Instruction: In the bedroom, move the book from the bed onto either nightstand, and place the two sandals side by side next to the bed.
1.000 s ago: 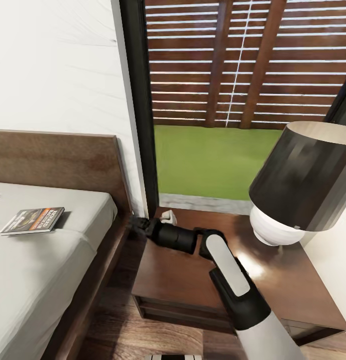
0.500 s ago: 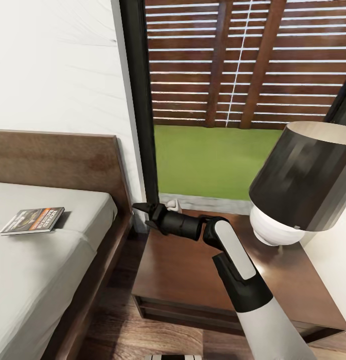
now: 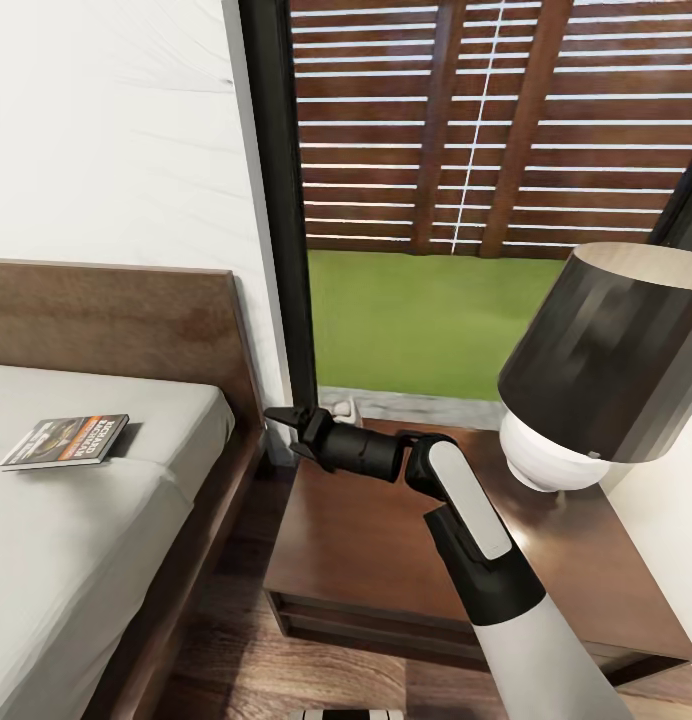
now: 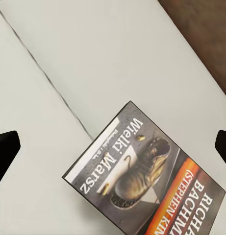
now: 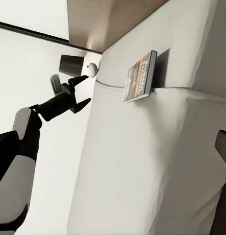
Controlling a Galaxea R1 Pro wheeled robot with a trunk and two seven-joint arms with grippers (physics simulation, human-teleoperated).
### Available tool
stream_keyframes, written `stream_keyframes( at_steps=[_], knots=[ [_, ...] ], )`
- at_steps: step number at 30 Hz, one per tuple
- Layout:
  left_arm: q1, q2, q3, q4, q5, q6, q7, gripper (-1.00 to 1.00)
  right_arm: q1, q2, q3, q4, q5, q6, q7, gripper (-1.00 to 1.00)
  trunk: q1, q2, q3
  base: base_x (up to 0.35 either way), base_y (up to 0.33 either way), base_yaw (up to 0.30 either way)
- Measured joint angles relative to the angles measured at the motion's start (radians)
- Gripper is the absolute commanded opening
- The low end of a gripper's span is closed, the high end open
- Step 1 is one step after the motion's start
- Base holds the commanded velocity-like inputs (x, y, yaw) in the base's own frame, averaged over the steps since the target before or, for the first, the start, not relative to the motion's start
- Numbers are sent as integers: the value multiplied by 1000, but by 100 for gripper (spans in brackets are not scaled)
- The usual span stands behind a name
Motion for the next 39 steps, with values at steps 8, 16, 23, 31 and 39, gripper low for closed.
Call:
stream_keyframes(
  at_steps=[8,16,23,31,39],
  knots=[
    [0,0,-1,3,-1,-1,0,100,-1,-3,-1,3,3,2,-1,100,0,0,0,0,0,0],
    [0,-1,-2,4,-1,-1,0,100,-1,-5,-1,4,3,-1,-4,100,0,0,0,0,0,66],
    [0,-1,-2,5,0,-1,0,100,-1,-6,-1,4,3,-1,-4,100,0,0,0,0,0,148],
    [0,-1,-2,6,-1,-1,0,100,-1,-6,-1,3,3,0,-1,100,0,0,0,0,0,158],
    [0,-3,-2,7,-1,-1,1,100,-1,-6,1,2,3,0,-1,100,0,0,0,0,0,160]
  ],
)
